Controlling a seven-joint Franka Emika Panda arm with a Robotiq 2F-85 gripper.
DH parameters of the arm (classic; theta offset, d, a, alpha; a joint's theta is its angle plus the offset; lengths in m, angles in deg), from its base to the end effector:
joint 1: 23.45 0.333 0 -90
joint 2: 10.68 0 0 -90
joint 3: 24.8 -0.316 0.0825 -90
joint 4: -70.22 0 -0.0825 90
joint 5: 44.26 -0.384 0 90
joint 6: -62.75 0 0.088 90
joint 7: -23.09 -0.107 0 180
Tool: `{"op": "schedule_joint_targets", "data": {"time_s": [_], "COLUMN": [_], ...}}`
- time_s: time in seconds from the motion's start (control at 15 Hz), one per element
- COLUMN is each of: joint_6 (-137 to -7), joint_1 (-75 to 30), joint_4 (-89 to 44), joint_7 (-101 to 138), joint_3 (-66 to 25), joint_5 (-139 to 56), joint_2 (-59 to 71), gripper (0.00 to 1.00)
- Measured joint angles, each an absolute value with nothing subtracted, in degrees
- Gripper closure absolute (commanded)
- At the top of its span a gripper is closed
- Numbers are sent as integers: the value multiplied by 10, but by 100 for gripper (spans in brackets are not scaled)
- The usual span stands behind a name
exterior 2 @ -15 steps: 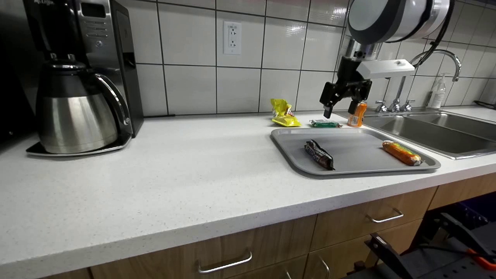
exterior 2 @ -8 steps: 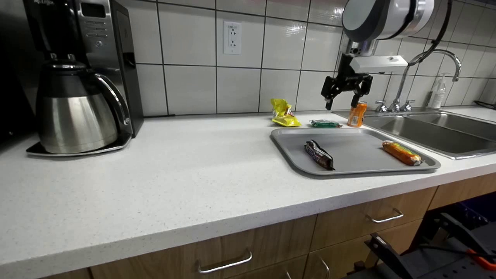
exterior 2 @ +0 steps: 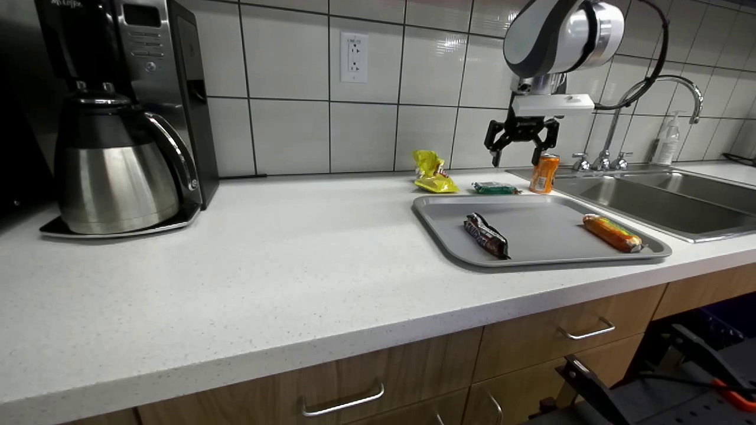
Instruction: Pick up the orange rectangular object and put it on the gray tray, pick up the brown snickers chocolate bar and put it on the gray tray, pick up the green rectangular object and put it on the gray tray
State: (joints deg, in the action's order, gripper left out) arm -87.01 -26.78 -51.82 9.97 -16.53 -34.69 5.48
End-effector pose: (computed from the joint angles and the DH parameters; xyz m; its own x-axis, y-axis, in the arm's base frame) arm 0.5812 -0.1136 0.2964 0.9394 -0.2641 0.2184 -0.2914 -0.9510 0.1037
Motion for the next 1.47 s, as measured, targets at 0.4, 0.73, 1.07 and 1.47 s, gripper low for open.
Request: {"op": "schedule_joint_targets", "data": {"time_s": [0.4, 0.73, 1.07, 1.47], "joint_6": [-823, -783, -758, -754], "joint_1": [-267, -267, -266, -260], "joint_4": [-429, -363, -314, -284], "joint_7": [50, 17, -29, -104], "joint_3": [-164, -161, -159, -149], "joint_5": [-398, -432, -457, -472], "joint_2": [126, 164, 200, 228], "gripper": [0, 0, 0, 0]}}
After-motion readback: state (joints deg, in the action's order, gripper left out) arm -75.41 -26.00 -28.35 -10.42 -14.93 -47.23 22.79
